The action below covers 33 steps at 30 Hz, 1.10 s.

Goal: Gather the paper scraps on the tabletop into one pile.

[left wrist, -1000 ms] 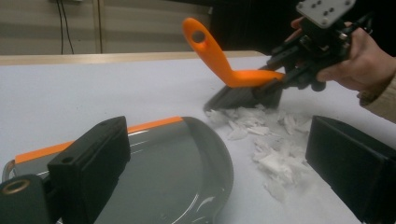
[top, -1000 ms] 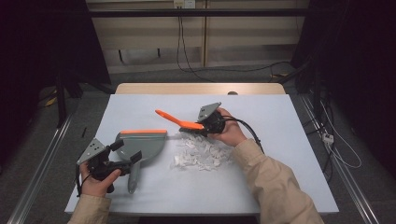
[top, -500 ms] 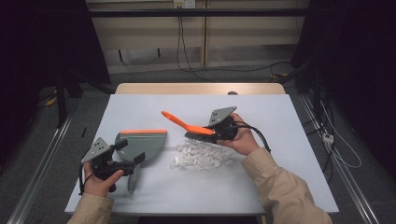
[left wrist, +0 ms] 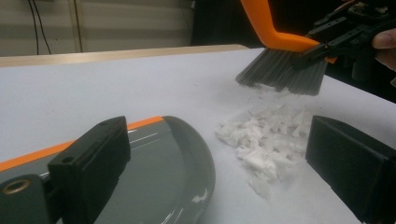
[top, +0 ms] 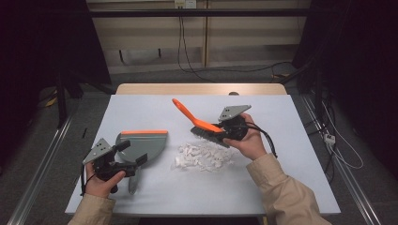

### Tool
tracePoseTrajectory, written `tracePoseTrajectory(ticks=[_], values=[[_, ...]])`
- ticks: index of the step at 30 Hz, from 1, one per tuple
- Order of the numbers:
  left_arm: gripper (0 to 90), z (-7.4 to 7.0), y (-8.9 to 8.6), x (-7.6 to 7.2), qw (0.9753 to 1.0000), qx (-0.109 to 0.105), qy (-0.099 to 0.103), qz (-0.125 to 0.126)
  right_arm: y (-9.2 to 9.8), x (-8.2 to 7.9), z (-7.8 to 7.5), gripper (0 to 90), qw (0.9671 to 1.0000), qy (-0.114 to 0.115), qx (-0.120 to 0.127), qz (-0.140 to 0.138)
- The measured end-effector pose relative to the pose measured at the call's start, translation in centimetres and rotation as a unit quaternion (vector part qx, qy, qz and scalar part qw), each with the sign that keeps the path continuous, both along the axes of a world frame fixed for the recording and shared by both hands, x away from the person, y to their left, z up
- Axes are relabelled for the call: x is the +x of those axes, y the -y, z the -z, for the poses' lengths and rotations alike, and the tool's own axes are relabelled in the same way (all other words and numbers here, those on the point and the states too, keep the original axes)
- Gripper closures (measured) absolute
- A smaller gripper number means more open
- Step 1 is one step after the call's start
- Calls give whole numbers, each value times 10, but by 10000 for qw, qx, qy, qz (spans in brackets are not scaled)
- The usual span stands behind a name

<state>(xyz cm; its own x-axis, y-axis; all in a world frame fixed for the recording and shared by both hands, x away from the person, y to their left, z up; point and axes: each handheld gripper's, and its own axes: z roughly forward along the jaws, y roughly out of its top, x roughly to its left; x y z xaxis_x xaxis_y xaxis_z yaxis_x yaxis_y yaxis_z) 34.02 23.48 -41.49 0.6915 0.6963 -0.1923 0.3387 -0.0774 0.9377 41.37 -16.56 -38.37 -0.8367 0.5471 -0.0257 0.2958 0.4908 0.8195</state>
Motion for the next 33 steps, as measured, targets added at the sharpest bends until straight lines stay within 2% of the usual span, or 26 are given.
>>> tracePoseTrajectory(ticks=[5, 8, 12, 14, 15, 17, 18, 21, 25, 27, 29, 32, 33], values=[[62, 0, 1, -1, 10000, 6, 4, -5, -1, -12, 5, 718, 9978, -298, 456, 388], [61, 0, 1, -2, 10000, 16, 12, -11, -1, -20, 8, 718, 9955, -383, 592, 627], [61, 1, 3, -2, 10000, 47, 8, 0, -5, -31, 11, 718, 9908, -525, 862, 898], [62, 0, 4, -3, 10000, 48, 13, 9, -6, -36, 9, 718, 9879, -556, 977, 1066], [61, 0, 4, -4, 10000, 73, 31, 27, -6, -38, 8, 718, 9857, -590, 1116, 1117], [61, -1, 5, -5, 9999, 89, 39, 48, -5, -41, 8, 718, 9788, -820, 1413, 1233], [61, -1, 6, -5, 10000, 71, 52, 46, -5, -43, 8, 718, 9776, -838, 1463, 1259], [62, -1, 7, -6, 9999, 66, 51, 67, -8, -48, 9, 718, 9763, -866, 1413, 1389], [61, -2, 8, -6, 9999, 78, 53, 76, -14, -51, 12, 718, 9733, -970, 1479, 1460], [61, -2, 10, -6, 9999, 59, 63, 84, -19, -52, 14, 718, 9736, -929, 1439, 1510], [61, -3, 10, -6, 9999, 66, 69, 83, -25, -53, 17, 718, 9727, -989, 1422, 1544], [61, -3, 8, -6, 9999, 78, 109, 86, -34, -56, 20, 719, 9710, -1068, 1474, 1551], [61, -4, 8, -6, 9999, 71, 95, 73, -37, -57, 20, 718, 9695, -1149, 1551, 1508]])
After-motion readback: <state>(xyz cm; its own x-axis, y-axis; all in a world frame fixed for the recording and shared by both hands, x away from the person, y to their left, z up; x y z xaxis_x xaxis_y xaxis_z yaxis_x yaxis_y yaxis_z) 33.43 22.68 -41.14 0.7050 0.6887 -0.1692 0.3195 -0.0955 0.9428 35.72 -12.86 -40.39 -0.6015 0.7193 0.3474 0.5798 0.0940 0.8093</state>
